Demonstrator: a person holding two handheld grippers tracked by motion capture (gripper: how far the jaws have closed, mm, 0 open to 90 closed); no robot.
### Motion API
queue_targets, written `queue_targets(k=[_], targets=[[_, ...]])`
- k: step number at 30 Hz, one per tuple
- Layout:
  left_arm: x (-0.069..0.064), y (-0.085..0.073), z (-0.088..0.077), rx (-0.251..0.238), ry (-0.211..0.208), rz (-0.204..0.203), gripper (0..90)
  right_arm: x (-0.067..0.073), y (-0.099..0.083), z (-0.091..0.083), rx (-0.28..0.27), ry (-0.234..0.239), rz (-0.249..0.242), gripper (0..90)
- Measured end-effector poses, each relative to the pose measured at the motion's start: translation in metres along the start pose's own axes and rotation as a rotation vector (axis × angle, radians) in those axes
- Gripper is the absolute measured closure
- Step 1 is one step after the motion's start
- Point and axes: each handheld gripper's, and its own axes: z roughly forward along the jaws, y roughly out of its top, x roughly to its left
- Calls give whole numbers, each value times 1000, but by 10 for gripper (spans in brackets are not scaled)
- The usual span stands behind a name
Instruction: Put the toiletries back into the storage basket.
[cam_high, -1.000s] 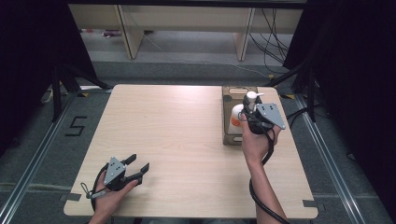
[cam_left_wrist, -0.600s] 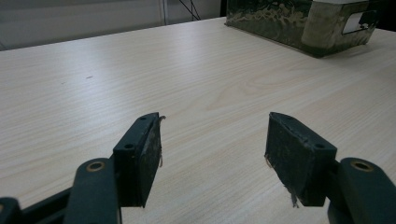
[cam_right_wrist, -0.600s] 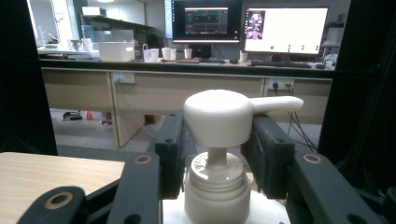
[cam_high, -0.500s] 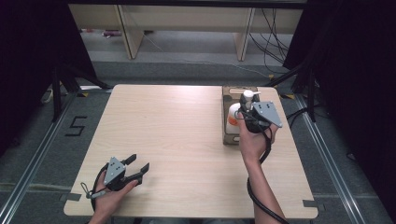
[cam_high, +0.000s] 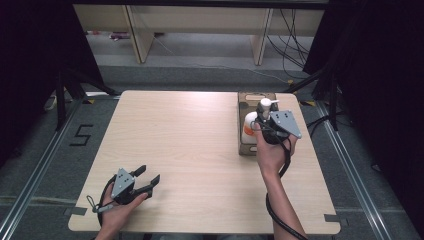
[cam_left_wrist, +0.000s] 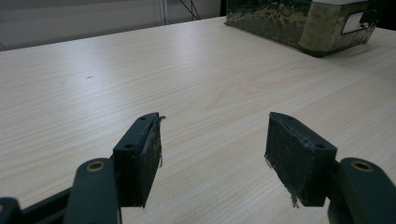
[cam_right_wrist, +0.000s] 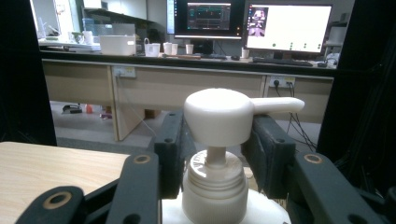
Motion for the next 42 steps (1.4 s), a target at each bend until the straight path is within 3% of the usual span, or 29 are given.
queue_targets(k=[2,6,8,14,20,28,31,33,35,36,38,42], targets=[[0,0,0,0,0,0,354,-1,1,0,2,2,-26,592],[0,0,0,0,1,-1,354,-1,2,-2,15,8,1,519],[0,0,0,0,0,-1,354,-4,3,-2,12,22,-18,489],[0,0,0,-2,1,-1,354,-7,5,-6,33,35,1,413],[0,0,0,-1,2,0,353,-13,4,-14,80,62,14,367],[0,0,1,-8,-1,-2,353,-26,-3,-29,114,101,-4,349],[0,0,1,-8,1,-4,352,-31,-6,-37,130,97,-13,350],[0,0,1,-7,3,-4,352,-34,-10,-43,139,94,5,350],[0,0,1,-6,4,-5,351,-39,-14,-48,147,96,-20,350],[0,0,1,-7,5,-5,351,-40,-16,-51,152,100,4,350],[-1,0,1,-7,6,-4,351,-44,-20,-55,154,96,-17,351],[-1,0,1,-6,7,-2,351,-52,-31,-64,183,94,-1,355]])
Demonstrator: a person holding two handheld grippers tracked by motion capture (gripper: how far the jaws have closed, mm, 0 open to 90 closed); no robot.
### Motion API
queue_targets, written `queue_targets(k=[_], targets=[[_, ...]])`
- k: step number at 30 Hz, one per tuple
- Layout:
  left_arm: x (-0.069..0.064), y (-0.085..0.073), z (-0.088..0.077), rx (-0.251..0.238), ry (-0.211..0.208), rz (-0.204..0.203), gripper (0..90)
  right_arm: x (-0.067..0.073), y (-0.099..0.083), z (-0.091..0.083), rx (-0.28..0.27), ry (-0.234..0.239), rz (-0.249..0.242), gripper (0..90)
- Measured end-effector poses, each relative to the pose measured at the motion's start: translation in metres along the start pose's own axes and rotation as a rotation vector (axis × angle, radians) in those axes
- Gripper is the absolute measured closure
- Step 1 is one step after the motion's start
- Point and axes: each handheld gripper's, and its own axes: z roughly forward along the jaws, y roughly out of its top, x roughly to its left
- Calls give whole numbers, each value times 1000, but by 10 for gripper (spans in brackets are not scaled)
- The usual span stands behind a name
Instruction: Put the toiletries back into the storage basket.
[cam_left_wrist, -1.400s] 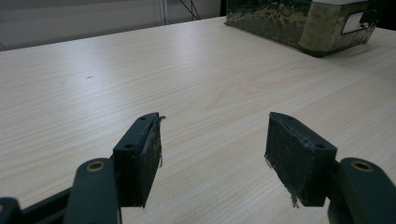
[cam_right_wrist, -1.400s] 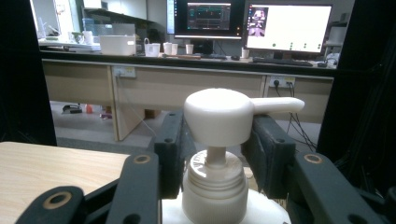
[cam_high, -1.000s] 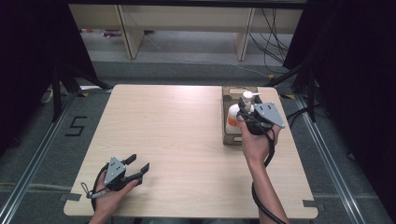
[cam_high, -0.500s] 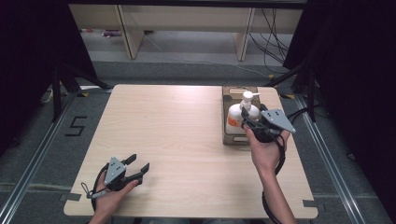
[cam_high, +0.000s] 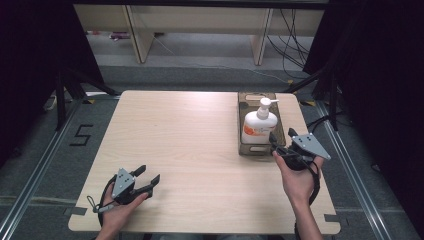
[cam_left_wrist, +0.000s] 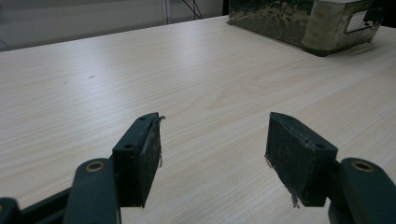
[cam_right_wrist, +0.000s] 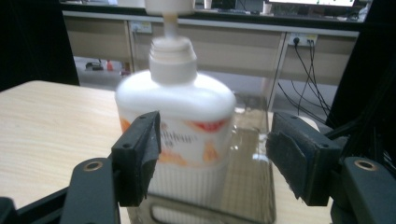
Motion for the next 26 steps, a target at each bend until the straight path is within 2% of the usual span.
queue_targets(k=[1,2,3,5,7,8,9,10,11,12,13,14,16,17,19,20,21,22,23,24,25,26], targets=[[0,0,0,0,1,-1,351,-3,-2,-1,3,1,-16,356],[0,0,0,1,1,0,351,-3,-6,-2,5,-2,2,357],[0,0,0,1,1,-1,351,-6,-9,-3,19,-2,-11,360],[0,0,0,0,2,-1,351,-9,-17,-6,39,-7,9,364],[0,0,0,1,3,-2,351,-14,-26,-7,52,-7,-6,366],[0,0,0,2,5,-1,351,-16,-31,-8,51,-7,2,367],[0,0,-1,10,11,2,351,-17,-34,-9,72,4,16,368],[0,0,-1,8,9,2,351,-19,-39,-10,78,-16,9,371],[0,0,-1,9,11,3,351,-22,-45,-11,78,-4,14,373],[0,0,-1,10,11,3,351,-22,-50,-14,93,-23,31,375],[0,0,-1,9,12,3,351,-26,-57,-15,96,-10,13,378],[0,0,-1,10,13,4,351,-25,-61,-16,92,-23,33,382],[0,0,-1,10,13,3,351,-27,-75,-19,106,-28,22,394],[0,0,-1,10,13,4,350,-26,-80,-21,121,-28,40,397],[0,0,-1,9,12,2,350,-28,-88,-22,118,-25,20,401],[0,0,-1,9,11,2,350,-26,-92,-24,137,-30,32,402],[0,0,-1,10,10,3,351,-26,-98,-24,121,-30,34,407],[0,0,-1,11,9,4,350,-24,-99,-27,137,-36,55,408],[-1,0,-1,12,9,5,351,-27,-100,-26,131,-29,24,407],[-1,0,-1,13,9,5,350,-25,-101,-27,144,-36,36,407],[-1,0,-1,12,10,4,350,-26,-102,-26,131,-25,21,407],[-1,0,-1,12,11,1,350,-24,-103,-25,130,-18,38,406]])
